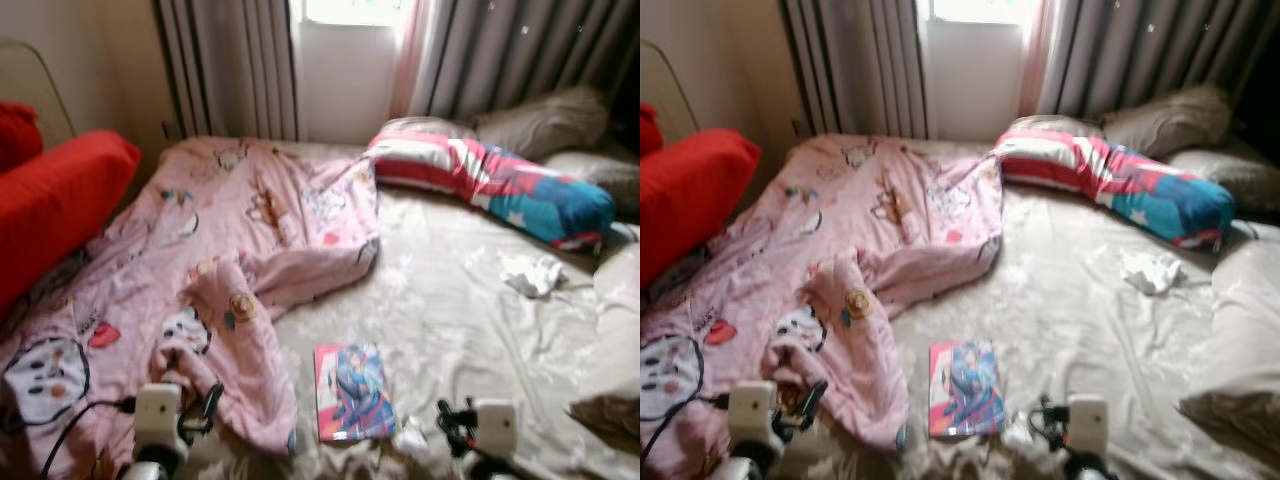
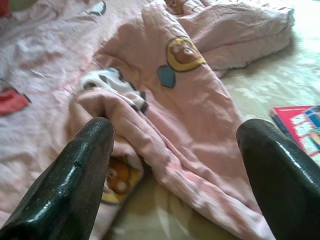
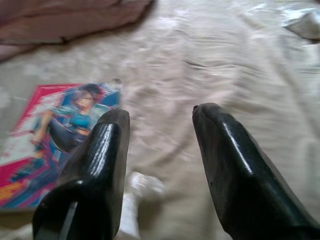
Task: Clean up the room
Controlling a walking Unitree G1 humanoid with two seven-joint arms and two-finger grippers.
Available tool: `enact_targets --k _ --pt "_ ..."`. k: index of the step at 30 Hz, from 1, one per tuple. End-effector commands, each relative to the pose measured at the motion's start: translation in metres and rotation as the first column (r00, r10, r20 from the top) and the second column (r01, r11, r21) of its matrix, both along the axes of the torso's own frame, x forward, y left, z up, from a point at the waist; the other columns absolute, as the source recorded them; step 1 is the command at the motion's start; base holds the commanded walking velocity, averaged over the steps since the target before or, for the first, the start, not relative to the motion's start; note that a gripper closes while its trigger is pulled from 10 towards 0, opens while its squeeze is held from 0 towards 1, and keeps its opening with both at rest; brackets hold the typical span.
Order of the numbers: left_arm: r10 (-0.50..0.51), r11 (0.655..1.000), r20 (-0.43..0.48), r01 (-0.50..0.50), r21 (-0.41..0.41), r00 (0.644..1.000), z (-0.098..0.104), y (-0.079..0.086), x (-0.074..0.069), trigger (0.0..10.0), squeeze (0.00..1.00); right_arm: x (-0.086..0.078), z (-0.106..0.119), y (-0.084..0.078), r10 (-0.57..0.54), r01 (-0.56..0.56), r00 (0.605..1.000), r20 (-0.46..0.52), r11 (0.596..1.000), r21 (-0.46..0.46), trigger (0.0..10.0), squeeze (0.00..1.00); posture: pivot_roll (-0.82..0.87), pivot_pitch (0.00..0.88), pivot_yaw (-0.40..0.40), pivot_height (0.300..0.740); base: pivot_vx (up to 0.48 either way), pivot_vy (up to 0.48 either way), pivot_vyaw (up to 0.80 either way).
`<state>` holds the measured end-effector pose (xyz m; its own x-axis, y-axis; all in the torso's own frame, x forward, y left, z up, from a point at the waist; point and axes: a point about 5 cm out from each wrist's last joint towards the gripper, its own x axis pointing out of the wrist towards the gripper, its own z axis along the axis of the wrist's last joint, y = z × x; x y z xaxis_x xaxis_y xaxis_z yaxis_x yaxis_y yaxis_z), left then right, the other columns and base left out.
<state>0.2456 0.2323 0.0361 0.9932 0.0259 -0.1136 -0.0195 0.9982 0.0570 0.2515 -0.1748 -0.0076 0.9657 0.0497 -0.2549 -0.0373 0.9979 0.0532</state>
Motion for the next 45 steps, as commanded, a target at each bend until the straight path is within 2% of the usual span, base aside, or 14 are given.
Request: enact_targets --k 1,9,15,19,20,24,28,33,38,45 --pt "-0.013 1.0 -0.009 0.013 -0.01 1.0 -0.002 -0.004 -0.001 10.0 0.0 -0.006 -0.006 -0.009 -0.02 0.019 0.999 -0.037 1.0 -0.017 10.0 0.0 0.01 0.072 -0.009 0.622 0.0 0.0 0.0" --pt "-0.029 1.0 -0.014 0.029 -0.002 0.999 -0.001 -0.003 -0.002 10.0 0.0 -0.008 -0.006 -0.006 -0.008 0.008 0.999 -0.031 1.0 -0.014 10.0 0.0 0.02 0.1 0.006 0.612 0.0 0.0 0.0" --pt "-0.046 0.999 -0.021 0.046 0.012 0.999 0.002 -0.001 -0.004 10.0 0.0 -0.004 -0.008 0.003 0.027 -0.028 0.998 -0.055 1.0 -0.003 10.0 0.0 0.03 0.133 0.031 0.612 0.0 0.0 0.0" --pt "-0.065 0.998 -0.021 0.065 0.025 0.998 0.006 0.0 -0.004 10.0 0.0 0.006 -0.006 0.014 0.067 -0.066 0.995 -0.075 0.998 0.006 10.0 0.0 0.06 0.173 0.059 0.612 0.0 0.0 0.0" --pt "-0.069 0.997 -0.017 0.07 0.034 0.997 0.01 0.002 -0.004 10.0 0.0 0.015 -0.004 0.02 0.084 -0.084 0.992 -0.093 0.996 0.004 10.0 0.0 0.08 0.196 0.071 0.612 0.0 0.0 0.0" --pt "-0.069 0.997 -0.007 0.069 0.042 0.998 0.017 0.005 -0.002 10.0 0.0 0.026 -0.002 0.027 0.098 -0.101 0.986 -0.138 0.995 -0.016 10.0 0.0 0.09 0.215 0.076 0.612 0.0 0.0 0.0" --pt "-0.08 0.996 0.015 0.079 0.046 0.997 0.027 0.003 0.004 10.0 0.0 0.041 0.008 0.037 0.123 -0.124 0.983 -0.138 0.992 0.001 10.0 0.0 0.12 0.256 0.085 0.612 0.0 0.0 0.0" --pt "-0.081 0.996 0.013 0.08 0.048 0.997 0.029 0.003 0.0 10.0 0.0 0.053 0.017 0.036 0.043 -0.039 0.989 -0.141 0.999 0.027 10.0 0.0 0.14 0.265 0.077 0.612 0.0 0.0 0.0" --pt "-0.054 0.998 -0.002 0.054 0.045 0.999 0.027 0.005 -0.006 10.0 0.0 0.063 0.028 0.031 -0.01 0.013 0.996 -0.088 0.999 0.036 10.0 0.0 0.15 0.254 0.058 0.612 0.0 0.0 0.0" --pt "-0.046 0.998 0.0 0.046 0.044 0.999 0.028 0.005 -0.005 10.0 0.0 0.064 0.032 0.028 -0.03 0.034 0.998 -0.048 0.996 0.085 10.0 0.0 0.15 0.252 0.052 0.612 0.0 0.0 0.0"
